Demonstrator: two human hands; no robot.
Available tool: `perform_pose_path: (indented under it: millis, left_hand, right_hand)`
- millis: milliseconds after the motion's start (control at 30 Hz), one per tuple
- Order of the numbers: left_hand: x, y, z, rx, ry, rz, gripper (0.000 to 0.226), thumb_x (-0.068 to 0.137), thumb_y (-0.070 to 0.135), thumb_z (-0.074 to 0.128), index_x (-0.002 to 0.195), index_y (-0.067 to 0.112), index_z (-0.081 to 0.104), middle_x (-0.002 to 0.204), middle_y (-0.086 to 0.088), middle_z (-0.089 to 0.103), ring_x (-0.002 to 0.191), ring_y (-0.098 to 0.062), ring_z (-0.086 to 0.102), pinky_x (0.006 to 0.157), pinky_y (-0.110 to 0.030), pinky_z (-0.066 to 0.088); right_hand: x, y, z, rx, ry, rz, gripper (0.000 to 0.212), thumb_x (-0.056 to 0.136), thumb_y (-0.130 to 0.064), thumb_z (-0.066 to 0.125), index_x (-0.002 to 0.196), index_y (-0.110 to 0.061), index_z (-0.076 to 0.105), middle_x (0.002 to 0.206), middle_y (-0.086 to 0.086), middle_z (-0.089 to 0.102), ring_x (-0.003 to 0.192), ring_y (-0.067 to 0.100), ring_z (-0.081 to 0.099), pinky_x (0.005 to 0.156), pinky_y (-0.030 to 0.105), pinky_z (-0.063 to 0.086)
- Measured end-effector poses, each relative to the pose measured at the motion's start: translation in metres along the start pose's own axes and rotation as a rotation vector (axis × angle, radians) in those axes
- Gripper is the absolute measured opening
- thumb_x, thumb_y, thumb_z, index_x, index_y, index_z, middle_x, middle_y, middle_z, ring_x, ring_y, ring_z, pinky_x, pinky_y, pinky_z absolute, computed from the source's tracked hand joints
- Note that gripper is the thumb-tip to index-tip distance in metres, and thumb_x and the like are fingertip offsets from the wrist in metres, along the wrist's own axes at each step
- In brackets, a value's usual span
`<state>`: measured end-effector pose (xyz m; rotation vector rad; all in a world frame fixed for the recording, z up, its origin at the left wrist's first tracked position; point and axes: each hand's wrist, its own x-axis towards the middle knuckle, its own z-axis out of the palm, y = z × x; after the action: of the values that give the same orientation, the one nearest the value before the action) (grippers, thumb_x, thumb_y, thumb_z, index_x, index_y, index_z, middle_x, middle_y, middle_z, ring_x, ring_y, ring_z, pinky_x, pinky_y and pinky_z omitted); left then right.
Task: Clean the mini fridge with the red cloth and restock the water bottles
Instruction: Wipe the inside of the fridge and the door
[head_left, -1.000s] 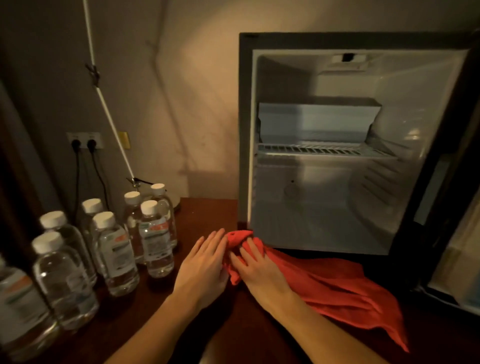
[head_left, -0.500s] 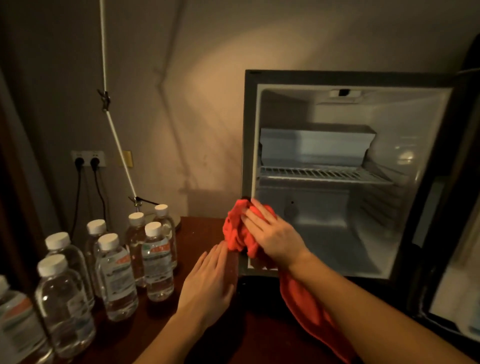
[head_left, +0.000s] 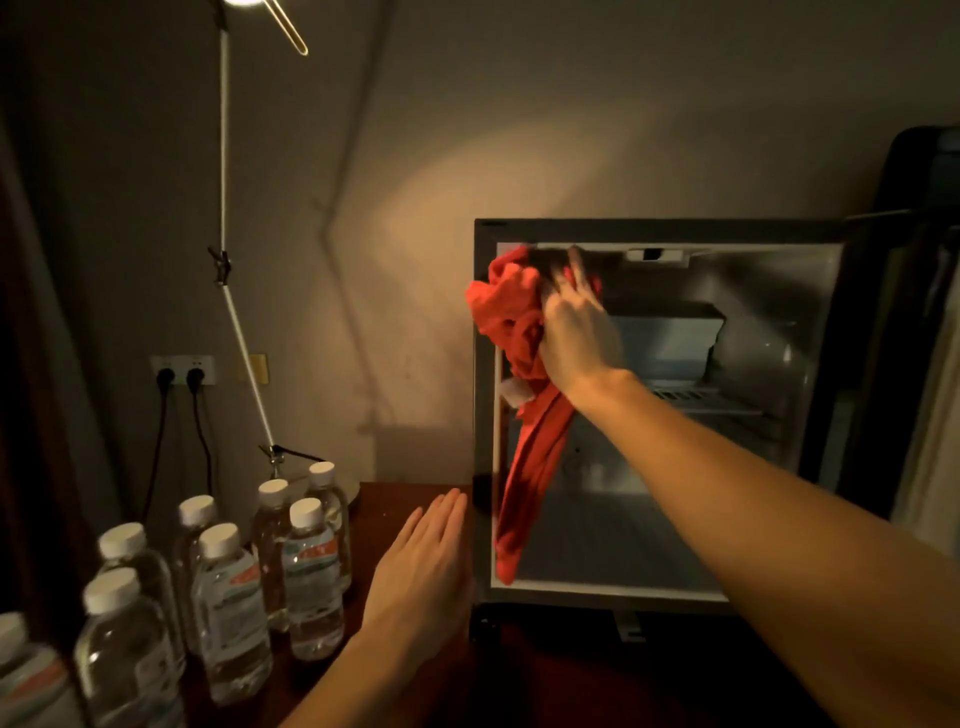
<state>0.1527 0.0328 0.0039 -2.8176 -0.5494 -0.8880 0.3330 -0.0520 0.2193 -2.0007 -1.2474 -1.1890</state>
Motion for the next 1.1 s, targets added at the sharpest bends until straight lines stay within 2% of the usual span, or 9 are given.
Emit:
perform_pose_path:
  millis: [133, 233, 400, 467, 633, 733, 867, 967, 1100]
  left_hand:
    - [0.014, 0.005, 0.001, -0.017, -0.001, 0.009, 0.083, 0.083, 0.043, 0.061, 0.154, 0.016, 0.027, 0.157, -0.001, 0.035, 0.144, -0.012, 0.032, 0.117, -0.029, 0.016]
    - [0.021, 0.017, 0.001, -0.026, 0.032, 0.037, 0.08, 0.083, 0.041, 0.063, 0.152, 0.014, 0.033, 0.154, -0.002, 0.04, 0.142, -0.014, 0.037, 0.116, -0.032, 0.019]
    - [0.03, 0.047, -0.008, -0.088, 0.061, 0.097, 0.081, 0.093, 0.039, 0.051, 0.157, 0.016, 0.009, 0.162, 0.004, 0.007, 0.149, -0.01, 0.009, 0.116, -0.026, -0.004]
    - [0.035, 0.062, -0.011, -0.167, 0.081, 0.096, 0.081, 0.092, 0.04, 0.052, 0.157, 0.016, 0.01, 0.163, 0.001, 0.01, 0.15, -0.012, 0.012, 0.116, -0.022, -0.003]
    - [0.049, 0.111, -0.01, -0.52, -0.013, 0.07, 0.087, 0.087, 0.055, 0.06, 0.156, 0.024, 0.017, 0.16, 0.008, 0.026, 0.144, -0.009, 0.03, 0.114, -0.026, 0.03]
    - [0.054, 0.142, -0.006, -0.843, -0.058, 0.092, 0.072, 0.071, 0.053, 0.069, 0.136, 0.032, 0.046, 0.137, 0.012, 0.056, 0.124, -0.002, 0.052, 0.103, -0.035, 0.045]
    - [0.056, 0.181, -0.001, -1.25, -0.088, -0.008, 0.045, 0.06, 0.033, 0.074, 0.103, 0.023, 0.064, 0.098, 0.005, 0.075, 0.091, -0.005, 0.067, 0.083, -0.04, 0.057]
    - [0.061, 0.199, -0.004, -1.385, 0.0, -0.035, 0.038, 0.06, 0.029, 0.077, 0.098, 0.024, 0.071, 0.097, 0.008, 0.076, 0.093, -0.004, 0.067, 0.081, -0.03, 0.055]
    - [0.059, 0.216, -0.006, -1.424, 0.043, -0.01, 0.036, 0.067, 0.018, 0.074, 0.1, 0.03, 0.071, 0.1, 0.015, 0.075, 0.096, -0.001, 0.067, 0.084, -0.024, 0.054]
  right_hand:
    - [-0.03, 0.036, -0.005, 0.01, -0.071, 0.102, 0.052, 0.083, 0.007, 0.054, 0.134, -0.007, 0.05, 0.154, 0.009, 0.034, 0.147, 0.03, 0.015, 0.116, 0.041, 0.028]
    - [-0.062, 0.059, -0.014, 0.054, -0.081, 0.188, 0.054, 0.077, 0.012, 0.047, 0.127, -0.007, 0.054, 0.145, 0.014, 0.045, 0.137, 0.036, 0.036, 0.111, 0.042, 0.036]
    - [-0.107, 0.082, -0.037, 0.134, -0.106, 0.252, 0.045, 0.081, 0.004, 0.045, 0.124, -0.004, 0.057, 0.126, 0.019, 0.059, 0.115, 0.038, 0.055, 0.099, 0.04, 0.041]
    - [-0.119, 0.088, -0.049, 0.162, -0.135, 0.286, 0.053, 0.078, 0.008, 0.049, 0.128, -0.006, 0.057, 0.13, 0.016, 0.058, 0.118, 0.034, 0.055, 0.099, 0.035, 0.04]
    - [-0.146, 0.08, -0.074, 0.297, -0.223, 0.211, 0.053, 0.071, -0.005, 0.045, 0.12, -0.011, 0.064, 0.124, 0.01, 0.064, 0.117, 0.026, 0.058, 0.099, 0.03, 0.041]
    - [-0.158, 0.076, -0.081, 0.392, -0.242, 0.208, 0.056, 0.067, -0.01, 0.043, 0.118, -0.012, 0.067, 0.12, 0.007, 0.067, 0.114, 0.024, 0.06, 0.1, 0.028, 0.044]
    - [-0.168, 0.076, -0.092, 0.415, -0.222, 0.276, 0.058, 0.067, -0.011, 0.042, 0.12, -0.008, 0.066, 0.127, 0.012, 0.062, 0.119, 0.025, 0.057, 0.102, 0.013, 0.031]
    - [-0.179, 0.079, -0.105, 0.431, -0.327, 0.328, 0.07, 0.064, -0.014, 0.038, 0.131, -0.011, 0.059, 0.142, 0.014, 0.048, 0.132, 0.024, 0.044, 0.107, 0.01, 0.02]
    - [-0.207, 0.094, -0.127, 0.533, -0.515, 0.372, 0.082, 0.067, -0.032, 0.044, 0.148, -0.022, 0.036, 0.159, 0.008, 0.02, 0.146, 0.013, 0.017, 0.112, 0.014, 0.009]
